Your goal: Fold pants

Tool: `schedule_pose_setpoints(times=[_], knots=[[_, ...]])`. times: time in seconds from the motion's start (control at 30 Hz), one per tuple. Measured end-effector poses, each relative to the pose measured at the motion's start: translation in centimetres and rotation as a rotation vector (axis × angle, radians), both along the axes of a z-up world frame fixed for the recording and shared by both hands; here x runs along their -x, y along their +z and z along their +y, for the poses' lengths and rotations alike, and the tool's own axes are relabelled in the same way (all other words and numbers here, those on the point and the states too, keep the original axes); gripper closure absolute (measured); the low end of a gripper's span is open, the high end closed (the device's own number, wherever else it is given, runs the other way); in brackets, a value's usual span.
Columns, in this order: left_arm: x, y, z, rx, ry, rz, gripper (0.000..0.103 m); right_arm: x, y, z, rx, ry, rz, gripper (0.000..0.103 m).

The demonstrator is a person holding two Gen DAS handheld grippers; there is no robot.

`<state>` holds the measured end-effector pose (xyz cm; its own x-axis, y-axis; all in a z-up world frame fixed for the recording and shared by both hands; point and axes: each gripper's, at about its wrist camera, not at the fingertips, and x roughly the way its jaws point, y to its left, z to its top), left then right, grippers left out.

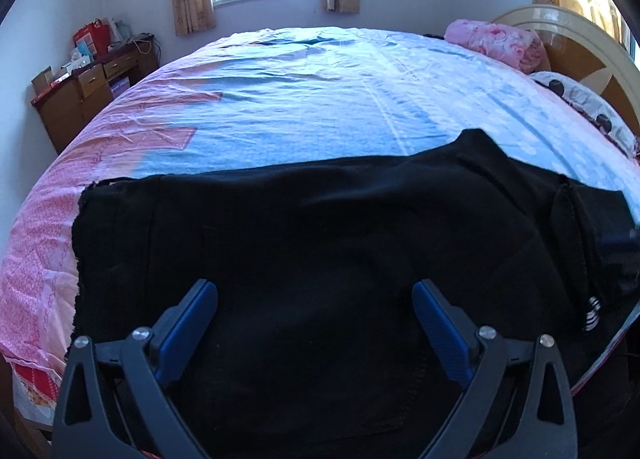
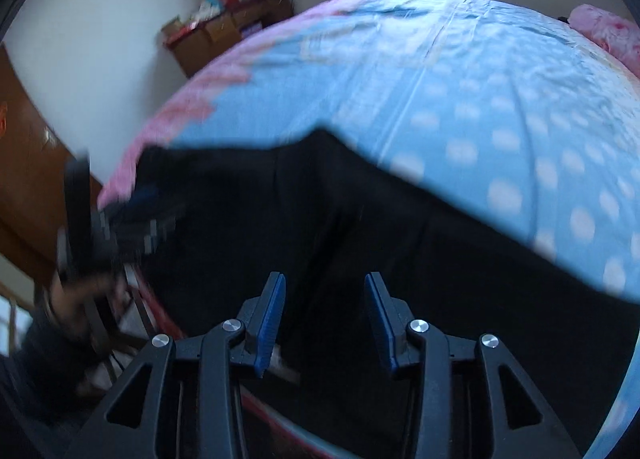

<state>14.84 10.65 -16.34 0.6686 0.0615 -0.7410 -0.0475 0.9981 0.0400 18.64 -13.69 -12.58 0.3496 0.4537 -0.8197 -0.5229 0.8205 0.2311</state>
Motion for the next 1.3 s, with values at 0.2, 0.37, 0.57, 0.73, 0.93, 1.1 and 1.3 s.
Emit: schedule_pose_setpoints(times=[0.2,0.37,0.57,0.73,0.93,1.1,1.3], knots=[[0.2,-0.7,0.0,-0.009,0.002,-0.016,0.000,0.7,-2.9,-0.5,0.022,-0.033,-0.022,0.054],[0.1,-0.5,0.0,-0.006,0.010,-0.001,0.000,2.4,-1.3,-0.1,0.036,-0.050,-0.070,0.053],[0.2,-0.6,-0.1,-0.008,0.008,-0.007,0.000,5.4,-2.6,2.2,0.085,0.048,-0.115,0.050],[0.6,0.6,0.2,-0.025,-0.003,-0.015,0.000,4.9,-2.6,1.2,0.043,0.006,-0.111,0.049],[2.9,3.1,6.2,-0.072,0.090,-0.070,0.000,6.0,-0.3,-0.4,-0.057,0.030,-0.199,0.049],[3.4,2.2,12.1,-0.032,0.193,-0.028,0.000,7.4,-0.6,-0.6,-0.110,0.060,-0.223,0.049],[1.9,0.4,14.7,0.188,0.144,-0.006,0.004,8.4,-1.0,1.5,-0.079,0.128,-0.258,0.049]])
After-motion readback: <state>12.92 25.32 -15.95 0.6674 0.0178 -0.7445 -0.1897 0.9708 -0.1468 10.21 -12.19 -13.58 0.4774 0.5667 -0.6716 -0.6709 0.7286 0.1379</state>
